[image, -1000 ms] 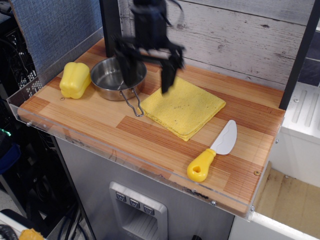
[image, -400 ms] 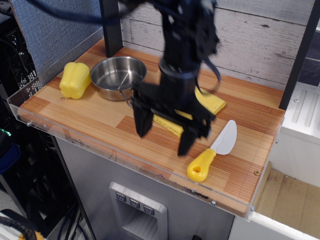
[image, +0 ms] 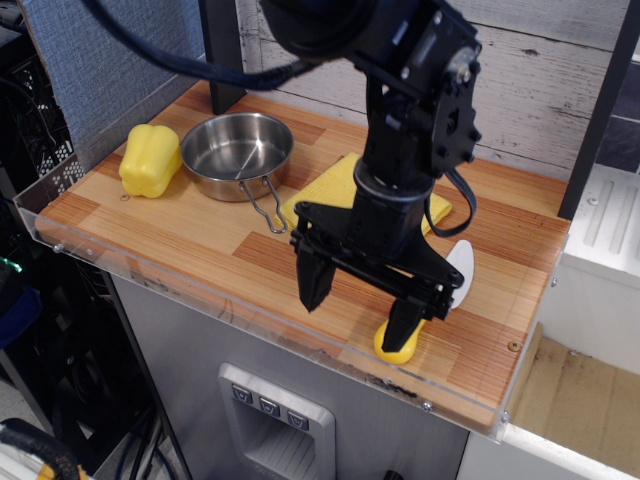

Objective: Place the knife on top of the towel

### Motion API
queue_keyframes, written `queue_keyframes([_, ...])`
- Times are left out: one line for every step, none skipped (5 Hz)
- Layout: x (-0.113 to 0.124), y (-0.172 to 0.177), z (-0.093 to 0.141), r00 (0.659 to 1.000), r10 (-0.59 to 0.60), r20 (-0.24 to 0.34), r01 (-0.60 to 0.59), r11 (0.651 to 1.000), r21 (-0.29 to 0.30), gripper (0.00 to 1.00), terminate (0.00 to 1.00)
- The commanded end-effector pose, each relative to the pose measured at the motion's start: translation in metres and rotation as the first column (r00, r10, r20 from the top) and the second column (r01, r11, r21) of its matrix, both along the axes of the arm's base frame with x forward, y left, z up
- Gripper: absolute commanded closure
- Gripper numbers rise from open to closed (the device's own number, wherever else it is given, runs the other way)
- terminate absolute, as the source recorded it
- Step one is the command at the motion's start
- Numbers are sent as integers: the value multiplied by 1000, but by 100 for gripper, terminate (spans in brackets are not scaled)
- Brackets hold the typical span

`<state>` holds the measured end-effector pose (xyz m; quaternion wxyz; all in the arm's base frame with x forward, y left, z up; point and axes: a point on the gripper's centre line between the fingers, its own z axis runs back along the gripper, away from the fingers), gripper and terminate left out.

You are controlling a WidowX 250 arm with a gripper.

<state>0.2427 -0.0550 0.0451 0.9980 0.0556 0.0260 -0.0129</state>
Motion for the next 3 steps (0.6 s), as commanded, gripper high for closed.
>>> queue_keyframes([18, -11, 7, 997, 25, 68, -22, 998, -51, 0, 0])
queue_keyframes([23, -20, 5, 994, 35, 102, -28, 997, -65, 0, 0])
queue_keyframes([25, -27, -4, 993, 33, 114, -27, 998, -56, 0, 0])
